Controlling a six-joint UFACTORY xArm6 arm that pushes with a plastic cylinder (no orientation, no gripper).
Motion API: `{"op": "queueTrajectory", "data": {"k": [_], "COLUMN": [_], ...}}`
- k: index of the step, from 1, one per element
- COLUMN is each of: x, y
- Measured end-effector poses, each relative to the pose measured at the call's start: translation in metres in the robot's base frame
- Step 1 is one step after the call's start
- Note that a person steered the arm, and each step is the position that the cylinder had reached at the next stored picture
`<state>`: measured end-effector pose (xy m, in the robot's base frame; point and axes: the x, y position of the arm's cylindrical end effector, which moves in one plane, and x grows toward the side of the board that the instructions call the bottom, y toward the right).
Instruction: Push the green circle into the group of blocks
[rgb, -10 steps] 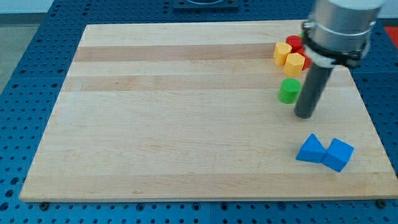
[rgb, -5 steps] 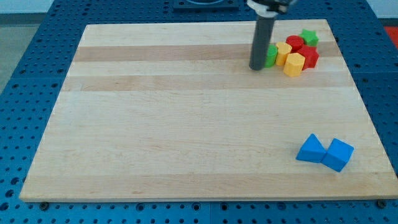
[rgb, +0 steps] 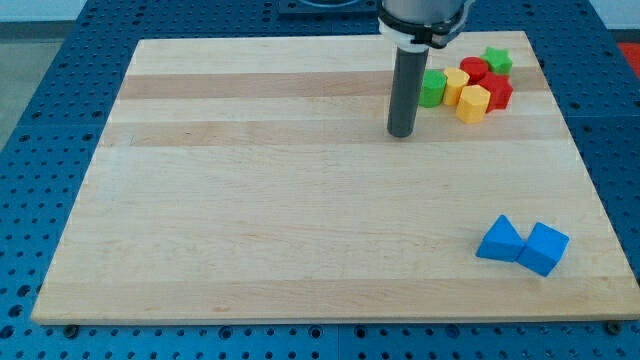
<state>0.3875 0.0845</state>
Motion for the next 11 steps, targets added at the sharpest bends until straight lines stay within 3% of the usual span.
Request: {"op": "queueTrajectory", "data": {"k": [4,7,11], "x": [-0.104,-0.07,-0.079], "y": [0.034,0.027,0.057]}}
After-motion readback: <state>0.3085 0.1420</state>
